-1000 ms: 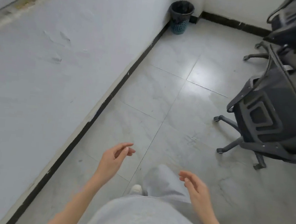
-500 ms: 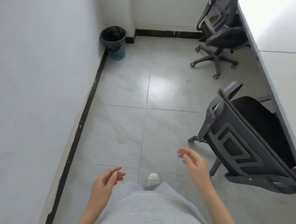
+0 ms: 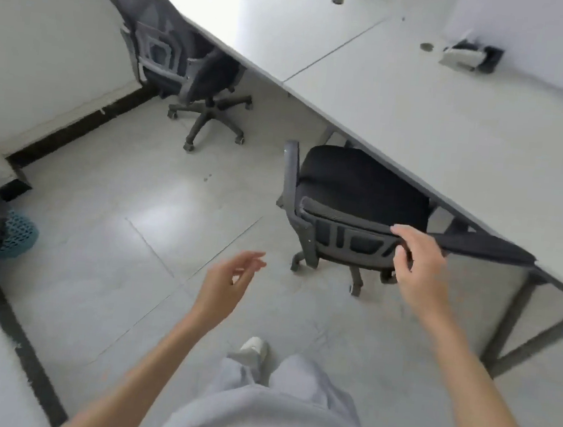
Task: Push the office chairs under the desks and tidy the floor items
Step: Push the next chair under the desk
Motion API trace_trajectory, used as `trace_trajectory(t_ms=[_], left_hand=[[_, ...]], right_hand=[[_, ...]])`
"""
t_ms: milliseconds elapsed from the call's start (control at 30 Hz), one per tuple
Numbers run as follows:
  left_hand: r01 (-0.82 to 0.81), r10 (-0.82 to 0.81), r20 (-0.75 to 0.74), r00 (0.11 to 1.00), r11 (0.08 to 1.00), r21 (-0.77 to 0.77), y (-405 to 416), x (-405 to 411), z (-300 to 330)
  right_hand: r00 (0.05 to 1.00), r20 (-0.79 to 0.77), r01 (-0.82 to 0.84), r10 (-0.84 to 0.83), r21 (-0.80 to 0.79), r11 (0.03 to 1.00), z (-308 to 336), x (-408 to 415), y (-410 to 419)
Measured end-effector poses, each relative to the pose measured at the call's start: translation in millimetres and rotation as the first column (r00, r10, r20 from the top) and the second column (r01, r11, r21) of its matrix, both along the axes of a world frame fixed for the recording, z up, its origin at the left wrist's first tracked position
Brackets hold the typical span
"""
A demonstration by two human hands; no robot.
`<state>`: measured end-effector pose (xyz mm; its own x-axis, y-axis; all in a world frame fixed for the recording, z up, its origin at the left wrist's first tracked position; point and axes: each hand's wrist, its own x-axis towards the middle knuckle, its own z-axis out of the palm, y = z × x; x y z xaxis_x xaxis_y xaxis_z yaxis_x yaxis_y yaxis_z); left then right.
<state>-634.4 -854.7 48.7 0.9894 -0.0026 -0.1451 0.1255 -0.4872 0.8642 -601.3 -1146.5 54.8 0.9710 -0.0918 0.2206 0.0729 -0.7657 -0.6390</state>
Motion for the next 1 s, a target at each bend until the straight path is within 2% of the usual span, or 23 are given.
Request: trace_trajectory(t_ms=[67, 167, 267, 367, 400, 500, 600, 800, 1000], left_hand=[[0.126, -0.137, 0.140, 0.981, 0.988, 0.083, -19, 44, 8], [0.298, -0.389, 0.266, 0.882, 0.898, 0.325, -58, 94, 9], [0.454, -0.597, 0.136, 0.790, 0.720, 0.525, -101, 125, 1], [0.533, -0.677, 0.003, 0.736, 0.582, 0.614, -127, 131, -20], [0.522, -0.669, -0.005, 0.744, 0.576, 0.629, -130, 130, -27], [0.434, -0.587, 0.099, 0.803, 0.691, 0.578, -126, 123, -44], [0.416, -0.593, 0.181, 0.785, 0.720, 0.556, -114, 123, -50], [0.447, -0.697, 0.258, 0.669, 0.654, 0.611, -80, 129, -55], [0.556, -0.809, 0.180, 0.560, 0.528, 0.641, -52, 151, -50]], right_hand=[[0.995, -0.039, 0.085, -0.093, -0.162, 0.983, 1, 12, -31], [0.951, -0.252, 0.072, -0.178, -0.381, 0.922, -6, 28, -70], [0.871, -0.421, 0.023, -0.252, -0.478, 0.878, -15, 37, -99], [0.870, -0.385, 0.081, -0.306, -0.502, 0.861, -31, 29, -116], [0.880, -0.352, 0.115, -0.319, -0.493, 0.862, -34, 28, -117], [0.893, -0.312, 0.145, -0.324, -0.483, 0.864, -39, 25, -112], [0.910, -0.269, 0.150, -0.314, -0.491, 0.858, -42, 13, -103], [0.919, -0.159, 0.218, -0.362, -0.560, 0.800, -48, -34, -64], [0.887, -0.162, 0.267, -0.432, -0.583, 0.767, -48, -67, -23]])
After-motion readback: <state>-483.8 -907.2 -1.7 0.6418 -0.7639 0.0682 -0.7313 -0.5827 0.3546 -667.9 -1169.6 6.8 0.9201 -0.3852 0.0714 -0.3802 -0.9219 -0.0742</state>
